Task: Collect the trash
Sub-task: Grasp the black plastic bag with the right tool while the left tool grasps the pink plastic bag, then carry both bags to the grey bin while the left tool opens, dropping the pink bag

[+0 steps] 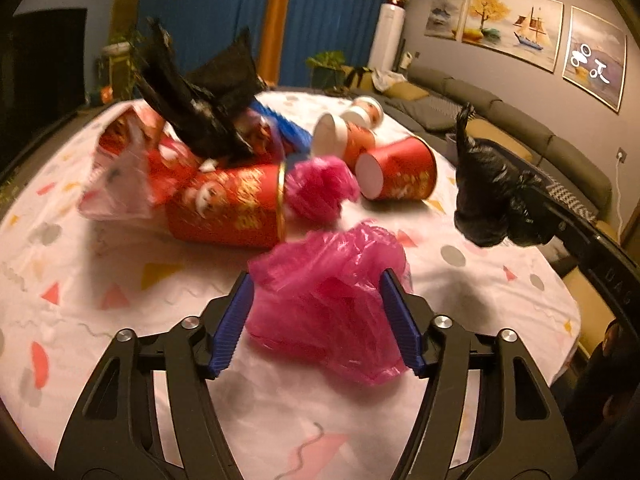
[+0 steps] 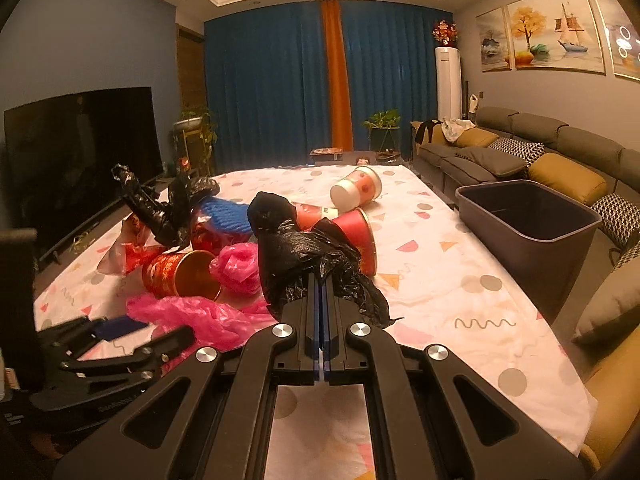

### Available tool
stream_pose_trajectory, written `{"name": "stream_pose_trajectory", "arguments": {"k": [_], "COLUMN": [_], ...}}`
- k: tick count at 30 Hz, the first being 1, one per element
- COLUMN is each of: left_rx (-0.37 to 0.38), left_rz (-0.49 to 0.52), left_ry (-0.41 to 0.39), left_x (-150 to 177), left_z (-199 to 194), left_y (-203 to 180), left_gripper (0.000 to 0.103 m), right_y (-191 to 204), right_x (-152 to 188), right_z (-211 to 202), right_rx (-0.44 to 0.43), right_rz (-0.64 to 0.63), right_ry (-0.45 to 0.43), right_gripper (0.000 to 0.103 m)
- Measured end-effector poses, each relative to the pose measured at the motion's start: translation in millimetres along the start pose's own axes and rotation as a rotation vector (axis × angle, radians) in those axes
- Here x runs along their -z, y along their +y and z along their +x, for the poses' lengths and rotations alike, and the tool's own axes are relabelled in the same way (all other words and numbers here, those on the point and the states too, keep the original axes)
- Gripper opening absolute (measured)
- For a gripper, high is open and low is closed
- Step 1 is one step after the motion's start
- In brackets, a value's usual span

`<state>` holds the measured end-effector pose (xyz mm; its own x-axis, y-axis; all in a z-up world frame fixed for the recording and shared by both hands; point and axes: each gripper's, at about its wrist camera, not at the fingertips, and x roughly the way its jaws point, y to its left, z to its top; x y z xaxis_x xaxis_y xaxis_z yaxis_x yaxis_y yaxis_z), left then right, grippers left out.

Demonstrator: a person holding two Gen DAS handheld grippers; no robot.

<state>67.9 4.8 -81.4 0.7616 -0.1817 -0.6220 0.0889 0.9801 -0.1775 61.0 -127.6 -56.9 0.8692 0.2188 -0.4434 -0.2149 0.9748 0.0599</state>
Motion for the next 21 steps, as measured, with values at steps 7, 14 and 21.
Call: {"name": "stream_pose_trajectory", "arguments": {"k": [7, 14, 21], "left_rx": [0.02, 0.029, 0.06], "left_rz": [0.012, 0.04, 0.083], "left_ry": [0.032, -0.057, -0.169], "left_x": [3.2, -5.3, -28.1], "left_z": [16.4, -14.0, -45.7], "left_y": [-1.6, -13.7, -33.6], "left_gripper": [0.008, 0.001, 0.001], "right_y": [-3.1, -9.6, -23.6], "right_x": [0.5, -3.4, -13.5], "right_z": [-4.3, -14.1, -30.8], "right_rx": [0.001, 0.018, 0.047], "right_rz": [0.007, 0.008, 0.018], "right_ry": [-0.007, -0.036, -0.095], "right_gripper": [0.002, 0.002, 0.002]}}
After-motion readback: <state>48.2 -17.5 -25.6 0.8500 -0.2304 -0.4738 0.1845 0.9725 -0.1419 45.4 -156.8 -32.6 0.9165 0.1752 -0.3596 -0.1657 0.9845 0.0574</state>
